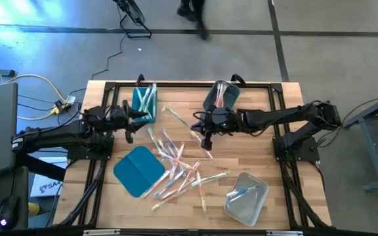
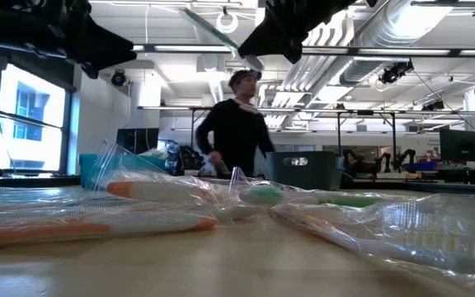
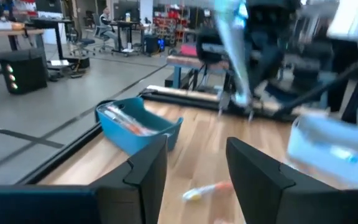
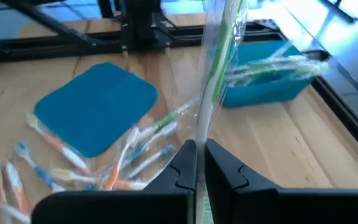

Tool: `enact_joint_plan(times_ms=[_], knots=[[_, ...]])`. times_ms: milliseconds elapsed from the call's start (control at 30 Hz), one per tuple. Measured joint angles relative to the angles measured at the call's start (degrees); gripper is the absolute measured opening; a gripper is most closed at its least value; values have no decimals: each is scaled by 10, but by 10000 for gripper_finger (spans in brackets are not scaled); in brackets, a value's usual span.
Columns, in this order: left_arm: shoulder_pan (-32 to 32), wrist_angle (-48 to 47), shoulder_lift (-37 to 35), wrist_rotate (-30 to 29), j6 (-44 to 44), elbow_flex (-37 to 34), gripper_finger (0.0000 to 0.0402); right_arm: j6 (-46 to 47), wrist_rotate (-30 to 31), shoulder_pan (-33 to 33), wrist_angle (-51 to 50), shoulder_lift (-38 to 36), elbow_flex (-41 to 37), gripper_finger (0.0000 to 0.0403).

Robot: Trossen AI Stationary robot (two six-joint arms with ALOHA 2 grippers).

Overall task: Pick & Place Toothbrushes
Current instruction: Put the middle green toothbrush into the blue bin

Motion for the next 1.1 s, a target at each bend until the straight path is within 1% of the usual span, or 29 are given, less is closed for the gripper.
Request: enact_joint_plan(times_ms=[100, 200, 267, 367, 467, 567, 767, 1000, 1100], knots=[[0, 36, 21, 0, -46, 0, 160, -21, 2, 8, 39, 16, 1, 5], [0, 61, 44, 7, -66, 0, 155, -30, 2, 12, 65, 36, 0, 5], [0, 75, 60, 20, -67, 0, 152, -30, 6, 12, 67, 47, 0, 5], [0, 107, 85, 52, -67, 0, 150, -30, 6, 12, 90, 66, 0, 5], [0, 139, 109, 70, -67, 0, 149, -30, 6, 11, 121, 85, 0, 5], [0, 155, 133, 73, -67, 0, 149, -30, 4, 11, 141, 99, 0, 5], [0, 200, 173, 74, -65, 0, 149, -25, 1, 12, 145, 110, 0, 5], [0, 253, 218, 104, -50, 0, 149, -15, 0, 13, 170, 136, 0, 5], [0, 270, 233, 107, -49, 0, 149, -15, 0, 13, 178, 147, 0, 5]])
